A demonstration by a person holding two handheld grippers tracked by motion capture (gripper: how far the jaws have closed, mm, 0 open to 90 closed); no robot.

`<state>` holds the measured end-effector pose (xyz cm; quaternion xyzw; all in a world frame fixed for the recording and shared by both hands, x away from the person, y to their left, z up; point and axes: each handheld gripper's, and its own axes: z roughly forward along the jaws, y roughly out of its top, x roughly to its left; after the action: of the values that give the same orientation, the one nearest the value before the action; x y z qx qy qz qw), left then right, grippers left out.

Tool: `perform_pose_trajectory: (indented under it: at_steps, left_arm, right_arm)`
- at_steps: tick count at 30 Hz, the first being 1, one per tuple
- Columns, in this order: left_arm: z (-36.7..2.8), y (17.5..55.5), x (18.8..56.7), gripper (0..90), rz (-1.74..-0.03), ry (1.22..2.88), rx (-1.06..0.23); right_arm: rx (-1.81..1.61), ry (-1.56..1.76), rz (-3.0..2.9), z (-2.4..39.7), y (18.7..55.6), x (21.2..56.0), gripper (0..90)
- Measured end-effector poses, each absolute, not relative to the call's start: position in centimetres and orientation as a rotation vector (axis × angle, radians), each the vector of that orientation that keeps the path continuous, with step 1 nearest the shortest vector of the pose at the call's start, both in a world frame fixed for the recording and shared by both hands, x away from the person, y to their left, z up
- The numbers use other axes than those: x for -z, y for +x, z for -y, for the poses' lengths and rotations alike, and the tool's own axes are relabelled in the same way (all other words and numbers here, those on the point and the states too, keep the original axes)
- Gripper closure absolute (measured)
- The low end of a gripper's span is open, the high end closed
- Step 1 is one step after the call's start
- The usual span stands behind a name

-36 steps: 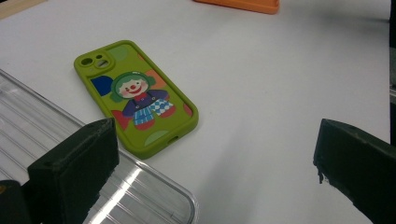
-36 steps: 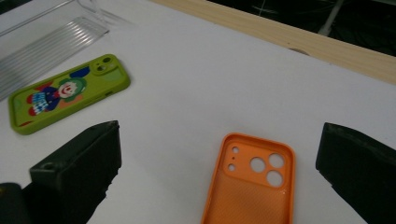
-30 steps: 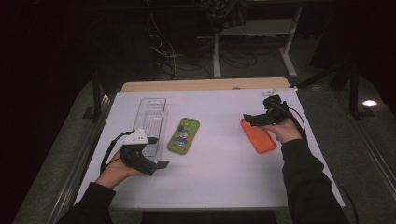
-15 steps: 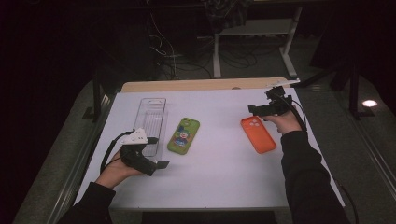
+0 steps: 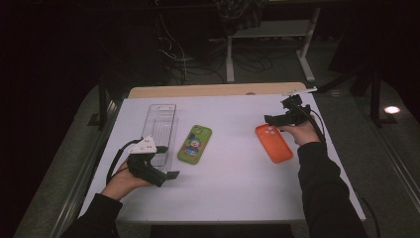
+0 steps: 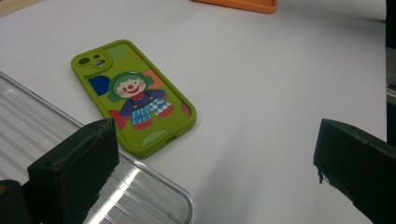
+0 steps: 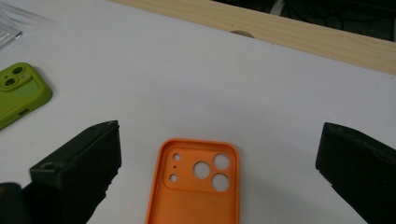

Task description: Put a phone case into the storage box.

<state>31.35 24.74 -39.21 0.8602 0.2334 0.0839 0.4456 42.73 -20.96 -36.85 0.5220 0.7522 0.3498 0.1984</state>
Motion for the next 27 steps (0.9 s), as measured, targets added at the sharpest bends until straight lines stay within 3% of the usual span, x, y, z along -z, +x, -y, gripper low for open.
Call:
perform_pose_trajectory:
  at_steps: [27]
  left_arm:
    - [-24.8,31.4,39.3,0.0,-0.575,2.141,-0.213]
  right_arm:
    - [-0.905,1.507,-2.167,20.2,40.6,42.4,0.0]
